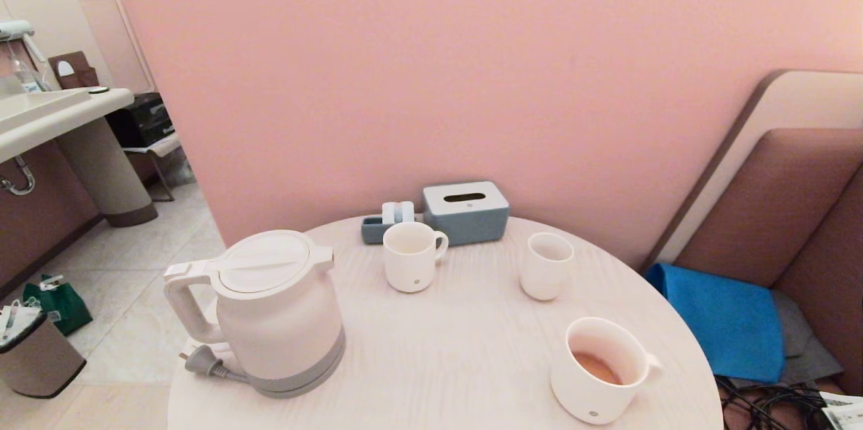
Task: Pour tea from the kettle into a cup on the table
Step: Pick up the cup
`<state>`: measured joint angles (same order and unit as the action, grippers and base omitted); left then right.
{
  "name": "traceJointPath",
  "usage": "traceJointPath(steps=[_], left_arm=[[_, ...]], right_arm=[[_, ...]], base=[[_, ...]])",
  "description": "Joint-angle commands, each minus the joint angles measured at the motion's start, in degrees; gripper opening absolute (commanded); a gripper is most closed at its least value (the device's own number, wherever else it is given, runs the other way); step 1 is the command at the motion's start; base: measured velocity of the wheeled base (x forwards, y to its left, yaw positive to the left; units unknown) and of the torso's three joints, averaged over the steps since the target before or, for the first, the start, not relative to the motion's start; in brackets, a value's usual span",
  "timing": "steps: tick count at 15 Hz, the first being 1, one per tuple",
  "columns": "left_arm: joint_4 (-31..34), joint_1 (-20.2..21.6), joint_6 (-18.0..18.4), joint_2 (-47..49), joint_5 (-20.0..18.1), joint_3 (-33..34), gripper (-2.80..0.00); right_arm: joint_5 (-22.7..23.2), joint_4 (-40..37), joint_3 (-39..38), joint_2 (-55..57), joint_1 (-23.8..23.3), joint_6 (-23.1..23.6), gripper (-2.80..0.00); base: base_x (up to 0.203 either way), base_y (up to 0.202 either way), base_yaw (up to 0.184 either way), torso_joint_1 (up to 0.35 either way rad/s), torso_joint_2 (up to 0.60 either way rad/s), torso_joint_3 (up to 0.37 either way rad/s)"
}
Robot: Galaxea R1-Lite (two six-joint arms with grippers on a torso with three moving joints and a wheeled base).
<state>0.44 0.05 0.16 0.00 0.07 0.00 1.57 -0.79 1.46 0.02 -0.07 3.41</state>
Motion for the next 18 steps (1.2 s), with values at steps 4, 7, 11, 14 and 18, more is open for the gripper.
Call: traceJointPath(steps=[4,7,11,14,18], left_arm=[[0.0,0.0,0.0,0.1,0.0,0.0,-2.8],[0.0,0.0,0.0,0.1,0.0,0.0,-2.8],[0.0,0.0,0.0,0.1,0.0,0.0,-2.8],[0.0,0.0,0.0,0.1,0.0,0.0,-2.8],[0.0,0.0,0.0,0.1,0.0,0.0,-2.8]], right_arm=[[2.3,1.0,8.8,15.0,0.3,-1.5,-2.8],[3.7,8.7,14.3,37.9,0.5,-4.4,-2.8],[3.6,13.0,20.0,63.3,0.7,-6.3,-2.8],[2.8,11.8,18.9,73.0,0.7,-7.3,-2.8],[3.0,28.7,9.6,75.0,0.8,-8.5,-2.8]], base=[[0.0,0.0,0.0,0.0,0.0,0.0],[0.0,0.0,0.0,0.0,0.0,0.0],[0.0,0.0,0.0,0.0,0.0,0.0],[0.0,0.0,0.0,0.0,0.0,0.0],[0.0,0.0,0.0,0.0,0.0,0.0]])
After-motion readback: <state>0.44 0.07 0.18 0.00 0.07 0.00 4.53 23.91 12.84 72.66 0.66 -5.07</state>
